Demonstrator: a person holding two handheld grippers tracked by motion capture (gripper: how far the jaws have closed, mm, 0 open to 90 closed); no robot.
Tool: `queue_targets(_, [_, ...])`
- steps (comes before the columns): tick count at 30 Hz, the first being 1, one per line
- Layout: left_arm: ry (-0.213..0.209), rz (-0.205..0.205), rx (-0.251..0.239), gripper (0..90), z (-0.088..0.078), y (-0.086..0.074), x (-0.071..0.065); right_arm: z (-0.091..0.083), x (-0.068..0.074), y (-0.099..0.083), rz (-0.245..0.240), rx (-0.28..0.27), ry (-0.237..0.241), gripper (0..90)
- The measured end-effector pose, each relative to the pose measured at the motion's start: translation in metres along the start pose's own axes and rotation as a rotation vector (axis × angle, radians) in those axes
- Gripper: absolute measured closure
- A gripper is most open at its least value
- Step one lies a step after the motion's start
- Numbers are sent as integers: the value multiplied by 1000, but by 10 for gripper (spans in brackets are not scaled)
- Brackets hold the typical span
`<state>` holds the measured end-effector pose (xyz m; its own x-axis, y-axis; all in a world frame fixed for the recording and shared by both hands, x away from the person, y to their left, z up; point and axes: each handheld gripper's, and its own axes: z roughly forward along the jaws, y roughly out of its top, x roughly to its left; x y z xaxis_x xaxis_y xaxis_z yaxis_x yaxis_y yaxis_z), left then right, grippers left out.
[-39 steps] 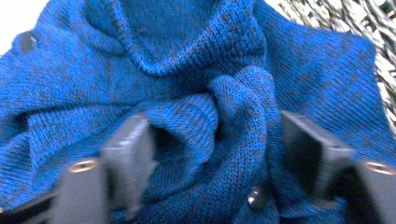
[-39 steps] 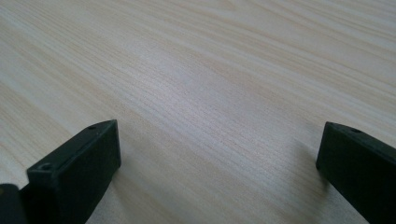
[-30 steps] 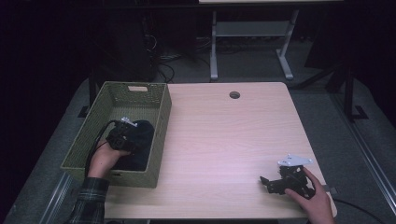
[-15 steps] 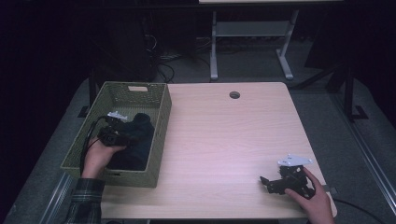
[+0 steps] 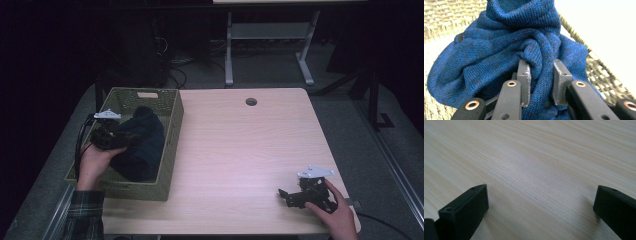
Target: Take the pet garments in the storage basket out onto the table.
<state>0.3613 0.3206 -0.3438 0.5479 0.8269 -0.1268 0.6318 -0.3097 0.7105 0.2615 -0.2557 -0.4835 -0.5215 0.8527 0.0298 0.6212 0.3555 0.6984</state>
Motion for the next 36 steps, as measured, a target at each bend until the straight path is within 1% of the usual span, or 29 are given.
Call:
queue_targets(5, [-17, -2, -52, 715, -14, 8, 0, 0, 0, 0, 0, 0, 0, 0])
queue_targets(6, [-17, 2, -55, 715, -16, 9, 0, 0, 0, 0, 0, 0, 0, 0])
queue_targets(7, [-18, -8, -65, 715, -17, 10, 0, 0, 0, 0, 0, 0, 0, 0])
queue_targets(8, [-17, 0, -66, 715, -20, 12, 0, 0, 0, 0, 0, 0, 0, 0])
queue_targets(9, [-19, -4, -77, 715, -21, 13, 0, 0, 0, 0, 0, 0, 0, 0])
queue_targets(10, [-20, 2, -85, 715, -25, 16, 0, 0, 0, 0, 0, 0, 0, 0])
queue_targets(13, [-19, 11, -89, 715, -29, 20, 0, 0, 0, 0, 0, 0, 0, 0])
queue_targets(15, [-17, 13, -102, 716, -33, 24, -2, 0, 0, 0, 1, 0, 0, 0])
queue_targets(20, [-25, 38, -120, 716, -43, 36, -4, 0, 0, 0, 2, 1, 0, 0])
queue_targets(24, [-38, 49, -149, 716, -52, 45, -8, 0, 0, 0, 0, 0, 0, 0])
queue_targets(28, [-51, 66, -168, 716, -57, 55, -15, 0, 0, 0, 1, -1, 0, 0])
queue_targets(30, [-58, 78, -171, 717, -59, 59, -18, 0, 0, 0, 1, 0, 0, 0])
queue_targets(32, [-72, 83, -184, 717, -60, 63, -22, 0, 0, 0, 1, 0, 0, 0])
queue_targets(36, [-102, 99, -190, 717, -59, 71, -30, 0, 0, 0, 1, 0, 0, 0])
